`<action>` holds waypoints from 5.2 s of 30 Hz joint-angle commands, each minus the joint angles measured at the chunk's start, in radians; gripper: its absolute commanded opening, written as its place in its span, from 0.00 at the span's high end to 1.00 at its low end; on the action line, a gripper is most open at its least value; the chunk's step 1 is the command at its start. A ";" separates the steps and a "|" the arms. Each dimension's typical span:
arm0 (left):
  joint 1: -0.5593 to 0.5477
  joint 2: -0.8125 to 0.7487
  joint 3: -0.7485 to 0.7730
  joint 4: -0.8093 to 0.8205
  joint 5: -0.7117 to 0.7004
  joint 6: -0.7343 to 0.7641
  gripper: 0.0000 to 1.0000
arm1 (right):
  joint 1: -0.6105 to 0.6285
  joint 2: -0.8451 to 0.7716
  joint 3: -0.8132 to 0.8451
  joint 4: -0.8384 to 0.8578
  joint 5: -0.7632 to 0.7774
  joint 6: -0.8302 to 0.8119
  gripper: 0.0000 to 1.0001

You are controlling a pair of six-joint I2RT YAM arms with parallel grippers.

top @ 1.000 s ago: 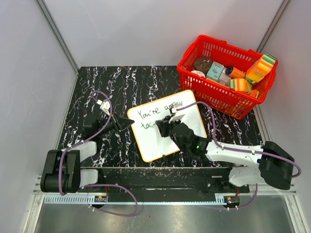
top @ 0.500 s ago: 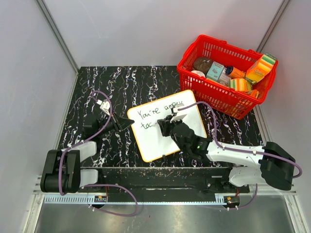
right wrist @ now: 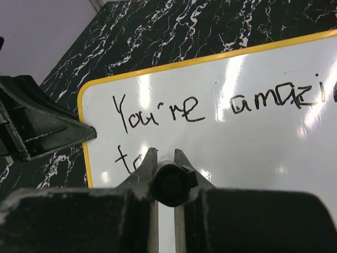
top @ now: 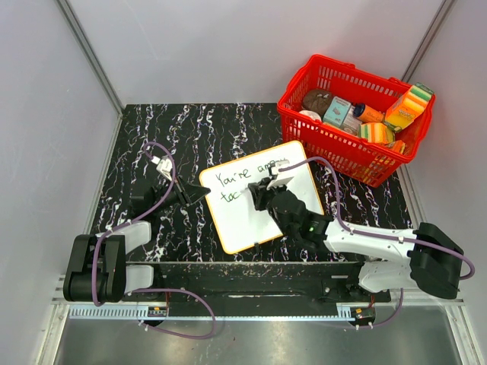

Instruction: Write a sentence on the whiteboard

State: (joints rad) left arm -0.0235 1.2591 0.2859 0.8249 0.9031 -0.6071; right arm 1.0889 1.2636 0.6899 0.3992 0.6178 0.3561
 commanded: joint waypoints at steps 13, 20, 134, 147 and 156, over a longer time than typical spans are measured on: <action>-0.004 0.011 0.004 0.014 -0.012 0.072 1.00 | -0.044 0.065 0.132 0.084 -0.007 -0.055 1.00; -0.004 0.013 0.004 0.014 -0.012 0.073 1.00 | -0.047 0.080 0.129 0.073 -0.030 -0.039 1.00; -0.004 0.008 0.001 0.011 -0.012 0.075 1.00 | -0.096 -0.010 0.033 0.010 -0.155 0.046 1.00; -0.004 0.008 0.002 0.011 -0.015 0.073 1.00 | -0.096 -0.049 -0.018 -0.023 -0.171 0.073 1.00; -0.004 0.008 0.001 0.010 -0.013 0.075 1.00 | -0.096 -0.061 -0.036 -0.030 -0.145 0.078 1.00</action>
State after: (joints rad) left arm -0.0235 1.2587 0.2859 0.8249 0.9031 -0.6071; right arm 1.0000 1.2266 0.6624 0.3687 0.4511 0.4271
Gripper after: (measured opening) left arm 0.197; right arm 0.121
